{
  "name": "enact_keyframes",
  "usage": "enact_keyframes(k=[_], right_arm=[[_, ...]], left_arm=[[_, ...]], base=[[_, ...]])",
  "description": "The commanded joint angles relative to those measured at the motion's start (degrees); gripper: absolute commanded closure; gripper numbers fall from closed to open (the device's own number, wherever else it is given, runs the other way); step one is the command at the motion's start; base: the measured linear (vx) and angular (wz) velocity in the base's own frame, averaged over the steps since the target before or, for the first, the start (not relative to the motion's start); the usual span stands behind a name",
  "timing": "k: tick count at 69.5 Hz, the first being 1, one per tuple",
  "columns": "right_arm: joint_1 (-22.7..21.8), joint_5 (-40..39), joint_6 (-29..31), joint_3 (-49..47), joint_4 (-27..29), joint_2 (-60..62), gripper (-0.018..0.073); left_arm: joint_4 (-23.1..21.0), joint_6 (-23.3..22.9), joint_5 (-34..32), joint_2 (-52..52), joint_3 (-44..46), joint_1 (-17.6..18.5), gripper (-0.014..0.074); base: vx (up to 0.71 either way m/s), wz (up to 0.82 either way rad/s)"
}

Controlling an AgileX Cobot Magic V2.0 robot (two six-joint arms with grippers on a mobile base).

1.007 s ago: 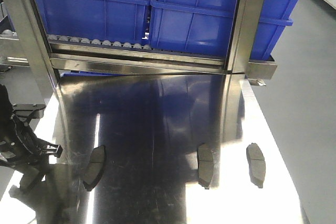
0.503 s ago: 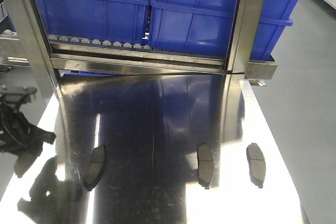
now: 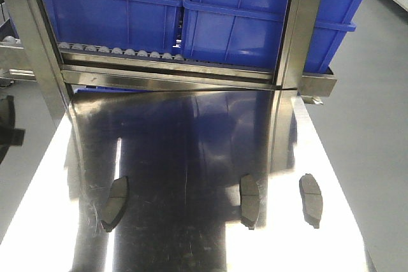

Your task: Move and align brake pads A on conveyor

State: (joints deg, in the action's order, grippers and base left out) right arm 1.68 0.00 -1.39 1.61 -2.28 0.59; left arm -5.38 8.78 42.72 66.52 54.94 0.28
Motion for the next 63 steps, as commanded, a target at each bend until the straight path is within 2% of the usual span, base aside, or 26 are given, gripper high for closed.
enact_keyframes(k=[1, 17, 33, 39, 63], right_arm=[[-0.4, -4.3, 0.0, 0.6, -0.1, 0.7, 0.0571], [-0.4, -4.3, 0.0, 0.6, -0.1, 0.7, 0.0571], [-0.4, -4.3, 0.0, 0.6, -0.1, 0.7, 0.0571], [-0.4, -4.3, 0.0, 0.6, -0.1, 0.7, 0.0571], [-0.4, -4.3, 0.0, 0.6, -0.1, 0.7, 0.0571]], left_arm=[[-0.7, 0.9, -6.6, -7.4, -2.9, 0.2, 0.0603], [-0.8, 0.9, -22.7, -24.6, -18.6, 0.2, 0.0603], [-1.0, 0.7, -32.8, -35.6, -32.7, 0.2, 0.0603], [-0.8, 0.7, -34.5, -37.5, -34.4, 0.2, 0.0603], [-0.8, 0.7, -33.8, -38.4, -34.8, 0.2, 0.0603]], base=[[0.0, 0.0], [0.0, 0.0], [0.0, 0.0], [0.0, 0.0], [0.0, 0.0]])
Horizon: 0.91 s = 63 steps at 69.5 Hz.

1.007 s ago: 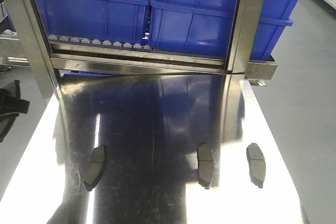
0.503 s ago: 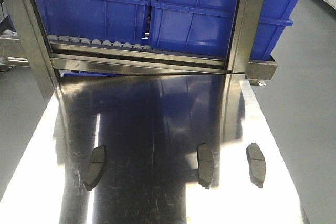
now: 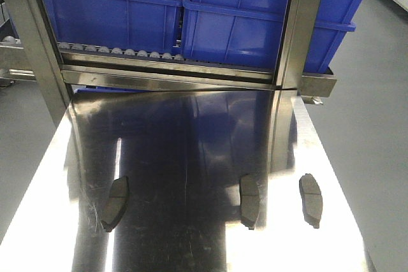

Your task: Move and align brake pads A on conveyor

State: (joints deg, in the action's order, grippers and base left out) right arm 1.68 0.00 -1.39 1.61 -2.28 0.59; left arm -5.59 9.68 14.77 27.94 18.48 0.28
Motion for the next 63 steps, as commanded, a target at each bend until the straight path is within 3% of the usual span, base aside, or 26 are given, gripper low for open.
enact_keyframes(k=[1, 53, 63], right_arm=[[-0.4, -4.3, 0.0, 0.6, -0.1, 0.7, 0.0571], [-0.4, -5.2, 0.1, 0.6, -0.2, 0.7, 0.0571], [-0.4, -6.9, -1.3, -1.3, 1.9, 0.6, 0.0571]], left_arm=[[-0.6, -0.2, -5.8, 0.2, 1.6, 0.2, 0.0603], [-0.6, -0.2, -5.8, 0.2, 1.6, 0.2, 0.0603], [-0.6, -0.2, -5.8, 0.2, 1.6, 0.2, 0.0603]], base=[[0.0, 0.0], [0.0, 0.0], [0.0, 0.0]])
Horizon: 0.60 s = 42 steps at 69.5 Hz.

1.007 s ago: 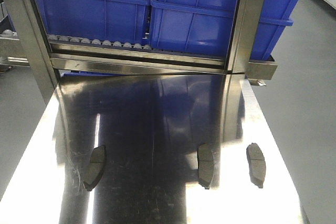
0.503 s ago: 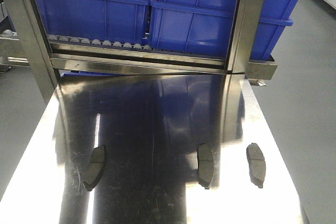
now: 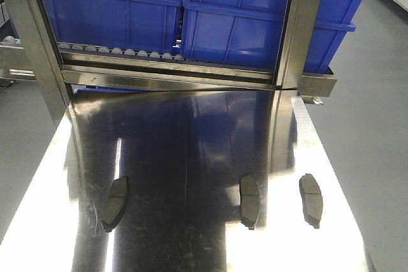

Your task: Move and align brake pads A on conveyor

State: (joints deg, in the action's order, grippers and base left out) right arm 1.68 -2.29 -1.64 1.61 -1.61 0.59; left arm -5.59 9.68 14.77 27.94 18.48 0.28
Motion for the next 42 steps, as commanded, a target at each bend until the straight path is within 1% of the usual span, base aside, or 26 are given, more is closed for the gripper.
enact_keyframes(k=[1, 5, 11, 20, 26, 34, 38, 42], right_arm=[[-0.4, -4.2, -1.3, -1.8, 1.6, 0.5, 0.0571], [-0.4, -1.9, -1.4, -4.4, 2.1, -0.7, 0.0571], [-0.4, 4.0, -1.4, -10.3, 1.6, -4.5, 0.0571], [-0.4, 13.3, -0.8, -19.2, 1.6, -13.7, 0.0571], [-0.4, 17.4, -0.6, -23.5, 1.6, -20.8, 0.0571], [-0.4, 23.5, -1.5, -27.8, 4.4, -28.9, 0.0571], [-0.4, 27.8, -1.4, -29.4, 6.8, -32.2, 0.0571], [-0.4, 29.0, -1.4, -30.2, 7.3, -34.7, 0.0571]], left_arm=[[-0.6, -0.2, -5.8, 0.2, 1.6, 0.2, 0.0603], [-0.6, -0.2, -5.8, 0.2, 1.6, 0.2, 0.0603], [-0.6, -0.2, -5.8, 0.2, 1.6, 0.2, 0.0603], [-0.6, -0.2, -5.8, 0.2, 1.6, 0.2, 0.0603], [-0.6, -0.2, -5.8, 0.2, 1.6, 0.2, 0.0603], [-0.6, -0.2, -5.8, 0.2, 1.6, 0.2, 0.0603], [-0.6, -0.2, -5.8, 0.2, 1.6, 0.2, 0.0603], [-0.6, -0.2, -5.8, 0.2, 1.6, 0.2, 0.0603]], base=[[0.0, 0.0], [0.0, 0.0], [0.0, 0.0], [0.0, 0.0], [0.0, 0.0], [0.0, 0.0], [0.0, 0.0], [0.0, 0.0]])
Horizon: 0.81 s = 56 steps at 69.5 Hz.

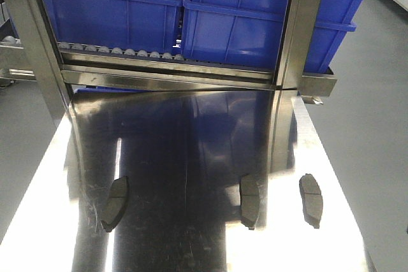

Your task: Move and align brake pads A on conveyor

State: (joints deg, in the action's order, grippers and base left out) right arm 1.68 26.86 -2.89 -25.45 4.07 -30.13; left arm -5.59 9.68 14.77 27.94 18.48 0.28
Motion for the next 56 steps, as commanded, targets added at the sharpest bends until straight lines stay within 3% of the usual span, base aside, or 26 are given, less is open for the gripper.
enact_keyframes(k=[1, 11, 28, 56], right_arm=[[-0.4, -0.3, -0.1, -3.2, 1.6, -4.5, 0.0571], [-0.4, 2.0, -0.5, -3.0, 2.0, -9.0, 0.0569], [-0.4, 7.9, 4.7, -4.2, 1.8, -13.9, 0.0533], [-0.4, 16.9, 8.0, -20.0, 7.9, -28.7, 0.0166]], left_arm=[[-0.6, -0.2, -5.8, 0.2, 1.6, 0.2, 0.0603], [-0.6, -0.2, -5.8, 0.2, 1.6, 0.2, 0.0603], [-0.6, -0.2, -5.8, 0.2, 1.6, 0.2, 0.0603], [-0.6, -0.2, -5.8, 0.2, 1.6, 0.2, 0.0603]], base=[[0.0, 0.0], [0.0, 0.0], [0.0, 0.0], [0.0, 0.0]])
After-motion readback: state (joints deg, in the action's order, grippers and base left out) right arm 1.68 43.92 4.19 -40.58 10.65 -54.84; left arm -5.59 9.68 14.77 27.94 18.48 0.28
